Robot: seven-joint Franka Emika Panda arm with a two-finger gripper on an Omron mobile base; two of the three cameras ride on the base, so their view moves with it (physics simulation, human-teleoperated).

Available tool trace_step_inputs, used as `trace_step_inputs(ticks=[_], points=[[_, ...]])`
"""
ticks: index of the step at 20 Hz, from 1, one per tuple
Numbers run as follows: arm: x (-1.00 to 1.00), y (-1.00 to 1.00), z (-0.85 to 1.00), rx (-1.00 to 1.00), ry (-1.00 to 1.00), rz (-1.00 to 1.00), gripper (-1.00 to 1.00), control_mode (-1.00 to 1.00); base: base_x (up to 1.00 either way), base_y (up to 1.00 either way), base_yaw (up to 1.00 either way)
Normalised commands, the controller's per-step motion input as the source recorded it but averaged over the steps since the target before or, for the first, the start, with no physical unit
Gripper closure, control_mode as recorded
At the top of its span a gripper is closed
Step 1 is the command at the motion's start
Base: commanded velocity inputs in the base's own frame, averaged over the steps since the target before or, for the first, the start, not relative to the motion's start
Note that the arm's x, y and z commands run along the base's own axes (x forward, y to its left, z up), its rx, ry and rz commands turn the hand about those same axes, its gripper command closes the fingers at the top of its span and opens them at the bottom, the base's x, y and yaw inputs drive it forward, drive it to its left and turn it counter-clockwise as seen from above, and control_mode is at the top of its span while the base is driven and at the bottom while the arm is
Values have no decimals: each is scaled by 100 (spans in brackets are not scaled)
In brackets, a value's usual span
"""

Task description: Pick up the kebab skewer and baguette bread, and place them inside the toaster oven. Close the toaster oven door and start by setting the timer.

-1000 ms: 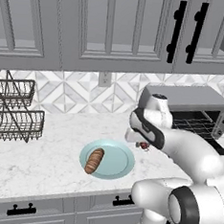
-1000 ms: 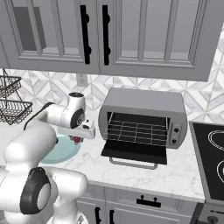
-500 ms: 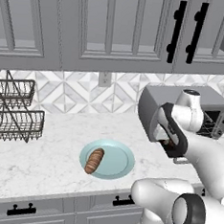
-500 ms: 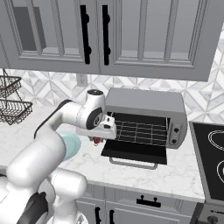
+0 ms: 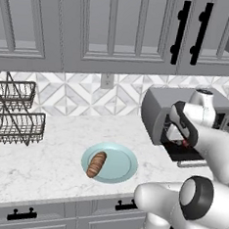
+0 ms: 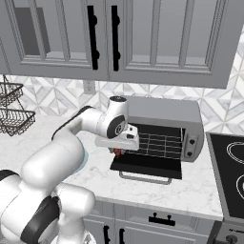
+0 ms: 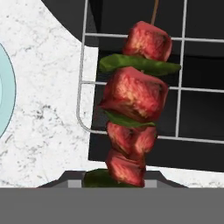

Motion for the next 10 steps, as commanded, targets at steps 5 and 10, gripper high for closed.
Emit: trace_step_inputs(ticks=[5, 10], points=[[31, -4, 1, 0, 3, 0, 100, -100, 0, 0, 0], [19, -13, -9, 0, 0, 0, 100, -100, 0, 0, 0]])
